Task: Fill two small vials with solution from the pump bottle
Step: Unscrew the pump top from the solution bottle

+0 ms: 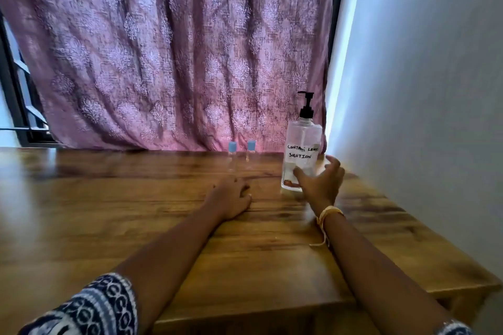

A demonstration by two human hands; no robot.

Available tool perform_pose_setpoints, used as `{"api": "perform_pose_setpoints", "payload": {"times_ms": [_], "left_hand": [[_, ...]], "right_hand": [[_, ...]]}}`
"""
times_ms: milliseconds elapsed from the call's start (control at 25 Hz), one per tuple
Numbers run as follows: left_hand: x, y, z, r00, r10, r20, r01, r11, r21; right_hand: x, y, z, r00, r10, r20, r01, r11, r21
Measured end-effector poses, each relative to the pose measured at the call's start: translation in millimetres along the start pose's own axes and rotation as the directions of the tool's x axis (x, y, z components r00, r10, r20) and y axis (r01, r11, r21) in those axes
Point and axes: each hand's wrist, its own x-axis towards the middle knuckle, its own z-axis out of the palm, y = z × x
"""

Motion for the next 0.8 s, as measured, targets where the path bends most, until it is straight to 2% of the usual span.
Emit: {"api": "perform_pose_setpoints", "payload": {"times_ms": [80,200,280,400,480,560,640,720,760,800], "left_hand": [[5,-2,-2,1.000,-0.003,0.029,0.004,0.999,-0.053],[7,-7,-9,0.998,-0.006,0.063,0.024,0.956,-0.293],[6,-3,-18,1.000,0.002,0.016,0.005,0.902,-0.432],[3,1,-43,0.993,0.030,-0.118,-0.099,0.764,-0.638],[-2,3,-63,0.985,0.016,-0.174,-0.146,0.625,-0.767],[-7,5,-77,0.982,-0.004,-0.189,-0.163,0.492,-0.855],[-9,3,-83,0.980,-0.009,-0.198,-0.175,0.430,-0.886],[-9,1,-82,0.978,-0.001,-0.211,-0.190,0.427,-0.884],[-9,2,-81,0.974,0.005,-0.224,-0.204,0.437,-0.876],[-9,4,-79,0.970,0.003,-0.241,-0.217,0.446,-0.868]], "right_hand": [[13,3,8,0.978,0.005,0.209,-0.044,0.982,0.183],[27,11,20,0.923,-0.011,0.385,-0.078,0.973,0.215],[25,10,22,0.886,-0.056,0.460,-0.062,0.970,0.237],[3,-7,18,0.806,-0.116,0.581,-0.075,0.953,0.295],[-13,-19,21,0.714,-0.167,0.680,-0.079,0.946,0.315],[-32,-27,27,0.653,-0.227,0.723,-0.033,0.945,0.326],[-45,-37,33,0.616,-0.280,0.736,0.031,0.943,0.332],[-46,-47,33,0.528,-0.333,0.781,0.038,0.928,0.370],[-44,-55,29,0.512,-0.356,0.782,0.012,0.913,0.408],[-39,-66,24,0.551,-0.362,0.752,-0.023,0.894,0.448]]}}
